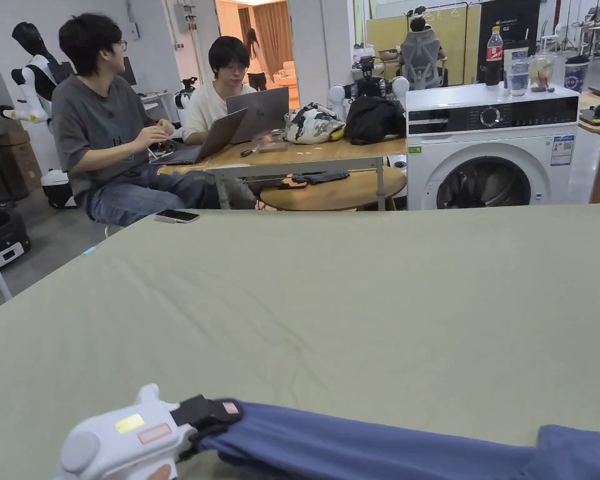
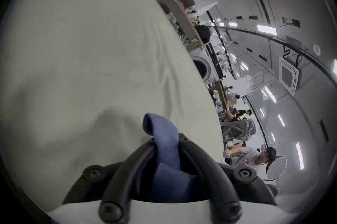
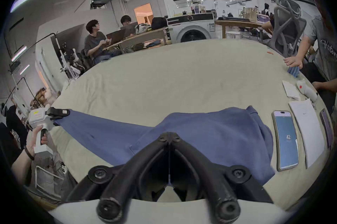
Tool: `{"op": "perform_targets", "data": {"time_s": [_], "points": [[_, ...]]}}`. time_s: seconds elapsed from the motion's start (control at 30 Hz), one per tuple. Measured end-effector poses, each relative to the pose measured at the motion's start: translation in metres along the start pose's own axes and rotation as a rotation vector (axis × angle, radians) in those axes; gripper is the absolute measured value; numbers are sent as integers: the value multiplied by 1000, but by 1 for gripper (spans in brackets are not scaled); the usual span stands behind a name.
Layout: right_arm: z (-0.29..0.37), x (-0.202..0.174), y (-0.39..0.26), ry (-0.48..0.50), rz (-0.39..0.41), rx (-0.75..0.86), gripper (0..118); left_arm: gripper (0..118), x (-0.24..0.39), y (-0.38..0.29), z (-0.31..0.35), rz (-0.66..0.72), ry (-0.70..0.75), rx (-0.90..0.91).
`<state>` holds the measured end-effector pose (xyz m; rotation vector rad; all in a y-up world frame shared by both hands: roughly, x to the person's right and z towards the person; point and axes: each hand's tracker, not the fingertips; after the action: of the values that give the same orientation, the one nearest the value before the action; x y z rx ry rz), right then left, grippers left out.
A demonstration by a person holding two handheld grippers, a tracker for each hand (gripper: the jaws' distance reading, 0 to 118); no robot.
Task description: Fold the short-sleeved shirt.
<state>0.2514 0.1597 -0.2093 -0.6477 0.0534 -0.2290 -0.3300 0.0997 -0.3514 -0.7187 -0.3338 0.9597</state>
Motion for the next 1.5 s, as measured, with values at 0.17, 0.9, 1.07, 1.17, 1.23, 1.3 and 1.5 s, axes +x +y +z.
{"op": "perform_targets", "data": {"time_s": [0.17, 0.9, 1.07, 1.17, 1.23, 1.3, 1.5], "points": [[3, -2, -2, 48, -17, 19, 0, 5, 73, 31, 59, -392, 284, 127], [13, 12, -29, 81, -114, 17, 0, 50, 174, -125, -93, -631, -90, -169], [9, 5, -35, 103, -118, 3, 0, 0, 139, -145, -131, -559, 11, -295], [8, 1, -39, 99, -107, -14, 0, 0, 125, -181, -173, -594, 70, -491], [8, -1, -40, 100, -105, -23, 0, 0, 130, -192, -173, -645, 57, -437], [6, -2, -43, 104, -100, -31, 0, 0, 139, -177, -165, -634, 60, -445], [-6, -10, -35, 125, -88, -55, 0, 29, 133, -110, -93, -497, -105, -322]]}}
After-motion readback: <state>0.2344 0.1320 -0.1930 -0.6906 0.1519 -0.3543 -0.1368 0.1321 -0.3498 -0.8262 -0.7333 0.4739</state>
